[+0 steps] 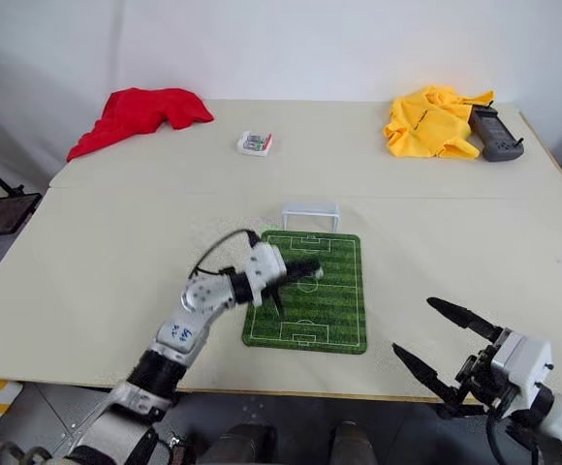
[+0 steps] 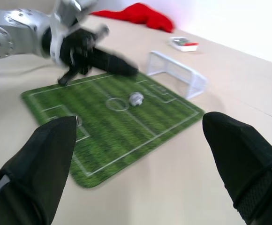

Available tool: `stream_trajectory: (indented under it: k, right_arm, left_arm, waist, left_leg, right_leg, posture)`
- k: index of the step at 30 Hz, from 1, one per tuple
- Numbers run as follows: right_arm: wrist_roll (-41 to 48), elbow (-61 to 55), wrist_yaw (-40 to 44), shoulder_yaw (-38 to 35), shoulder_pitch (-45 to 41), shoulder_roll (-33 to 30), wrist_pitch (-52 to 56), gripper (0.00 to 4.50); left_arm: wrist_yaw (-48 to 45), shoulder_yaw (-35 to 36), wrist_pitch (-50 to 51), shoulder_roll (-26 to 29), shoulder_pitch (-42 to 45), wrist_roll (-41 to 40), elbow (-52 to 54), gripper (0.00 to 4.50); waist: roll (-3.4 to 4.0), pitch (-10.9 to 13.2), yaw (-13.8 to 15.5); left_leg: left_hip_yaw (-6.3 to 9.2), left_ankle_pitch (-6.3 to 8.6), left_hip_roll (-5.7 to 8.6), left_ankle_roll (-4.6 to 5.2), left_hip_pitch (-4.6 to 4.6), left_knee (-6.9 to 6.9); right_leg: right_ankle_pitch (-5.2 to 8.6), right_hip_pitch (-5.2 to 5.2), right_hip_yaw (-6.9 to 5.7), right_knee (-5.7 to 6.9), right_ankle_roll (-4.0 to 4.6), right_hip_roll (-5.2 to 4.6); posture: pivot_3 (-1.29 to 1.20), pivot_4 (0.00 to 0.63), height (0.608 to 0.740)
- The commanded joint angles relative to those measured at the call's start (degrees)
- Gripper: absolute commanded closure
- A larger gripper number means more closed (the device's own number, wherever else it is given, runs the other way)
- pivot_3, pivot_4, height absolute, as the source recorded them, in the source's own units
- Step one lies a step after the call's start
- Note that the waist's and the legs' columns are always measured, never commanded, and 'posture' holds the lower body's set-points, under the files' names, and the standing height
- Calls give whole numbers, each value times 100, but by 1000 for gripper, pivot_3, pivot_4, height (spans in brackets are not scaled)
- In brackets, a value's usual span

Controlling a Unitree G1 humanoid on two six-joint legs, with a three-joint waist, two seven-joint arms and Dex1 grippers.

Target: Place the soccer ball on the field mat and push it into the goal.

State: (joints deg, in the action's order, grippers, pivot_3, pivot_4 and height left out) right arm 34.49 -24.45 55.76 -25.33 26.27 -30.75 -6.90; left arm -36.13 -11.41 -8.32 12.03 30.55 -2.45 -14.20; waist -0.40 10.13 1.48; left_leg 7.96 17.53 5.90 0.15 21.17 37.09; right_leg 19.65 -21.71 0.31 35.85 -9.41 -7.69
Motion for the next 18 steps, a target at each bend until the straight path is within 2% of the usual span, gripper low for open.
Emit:
stream_trajectory:
  k: [1, 5, 7, 15, 18]
  right_arm:
    - [67, -165, -223, -77, 43, 135, -12, 0]
    - [37, -33, -619, -98, -224, 322, -23, 0]
    - [4, 82, -844, -163, -405, 389, -28, 0]
    - [-50, 478, -1006, -232, -661, 414, -148, 0]
    - [-108, 608, -874, -137, -701, 384, -217, 0]
  left_arm:
    - [-517, 162, -59, 164, -393, -557, 400, 4451]
    - [-1541, 312, 584, 790, -1171, -1435, 1256, 4451]
    - [-1758, 559, 647, 1143, -1557, -1669, 1524, 4451]
    - [-1303, 1669, 1284, 1879, -2581, -1959, 2072, 4451]
    - [-963, 1961, 1324, 1908, -2605, -1907, 2176, 4451]
  waist:
    - [5, -3, -18]
    - [5, -3, -20]
    - [9, -4, -18]
    - [21, -7, -1]
    - [21, -7, 1]
  left_leg:
    - [0, 1, 0, -1, -1, -3]
    - [1, 2, -4, -2, 4, -3]
    - [0, 2, -5, -3, 3, 2]
    - [3, -1, -5, -2, -3, -1]
    - [6, 0, -7, -2, -3, -4]
  right_leg:
    - [0, -3, 0, 2, 0, 0]
    - [0, -15, 2, 9, 0, 0]
    - [-1, -14, 5, 11, 4, 0]
    - [-2, -2, 7, 2, 12, 0]
    - [-2, -3, 4, 2, 12, 2]
  posture:
    - [0, 150, 740]
    - [0, 150, 740]
    - [0, 150, 740]
    - [0, 150, 740]
    - [0, 150, 740]
